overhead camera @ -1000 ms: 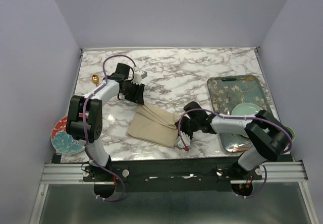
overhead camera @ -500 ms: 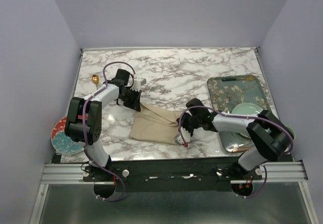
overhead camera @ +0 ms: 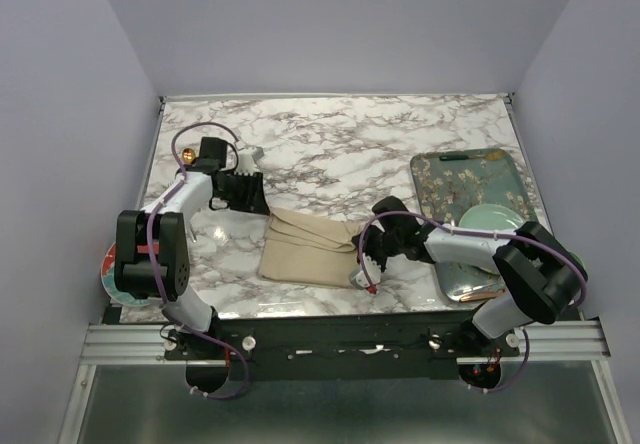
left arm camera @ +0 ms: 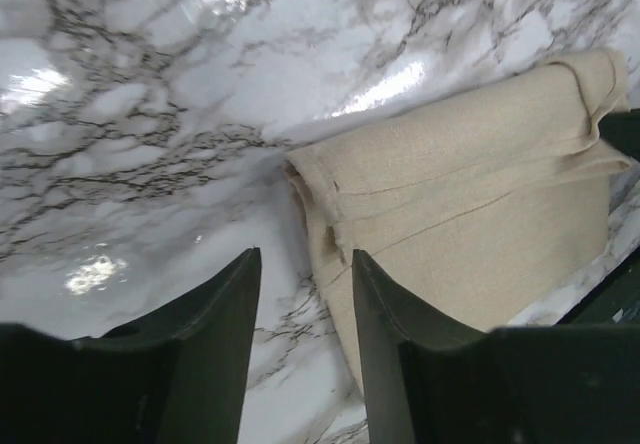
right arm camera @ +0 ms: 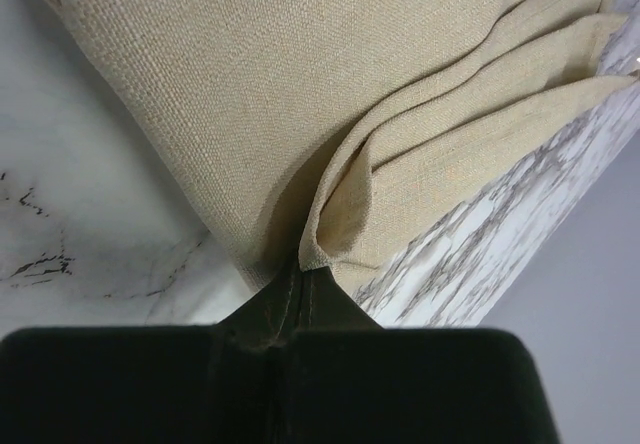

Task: Fold the napkin into a case and place the utensils inside
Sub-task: Smooth out the 2/3-rectangle-folded napkin at the center of the board.

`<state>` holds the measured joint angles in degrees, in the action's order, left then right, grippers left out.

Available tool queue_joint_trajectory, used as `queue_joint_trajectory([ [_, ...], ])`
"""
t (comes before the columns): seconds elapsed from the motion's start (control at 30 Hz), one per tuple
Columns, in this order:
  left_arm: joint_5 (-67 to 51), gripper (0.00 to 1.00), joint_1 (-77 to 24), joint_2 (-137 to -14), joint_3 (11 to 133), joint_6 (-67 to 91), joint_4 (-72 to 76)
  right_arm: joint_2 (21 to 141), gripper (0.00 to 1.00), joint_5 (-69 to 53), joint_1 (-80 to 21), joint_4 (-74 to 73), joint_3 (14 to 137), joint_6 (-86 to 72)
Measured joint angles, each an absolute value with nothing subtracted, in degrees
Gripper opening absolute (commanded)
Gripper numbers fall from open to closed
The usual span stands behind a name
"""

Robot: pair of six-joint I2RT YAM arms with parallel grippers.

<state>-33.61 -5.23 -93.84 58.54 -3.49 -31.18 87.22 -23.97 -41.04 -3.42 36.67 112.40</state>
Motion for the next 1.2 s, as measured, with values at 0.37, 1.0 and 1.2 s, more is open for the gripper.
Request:
queue_joint_trajectory([
  [0.37,-34.4,0.52,-3.2,-92.9,62.6,-0.3,-28.5,87.2,0.01,-24.7,-40.8,-2.6,36.4,113.1],
  [1.0,-32.7,0.49,-7.5,-96.7,61.4,3.4,-27.9,86.7,0.01,-25.4,-40.4,-2.5,35.5,113.4],
  [1.2,-29.8,0.48,-7.5,-96.8,60.8,4.4,-27.9,86.7,0.01,-25.4,-40.4,-2.4,35.5,113.4],
])
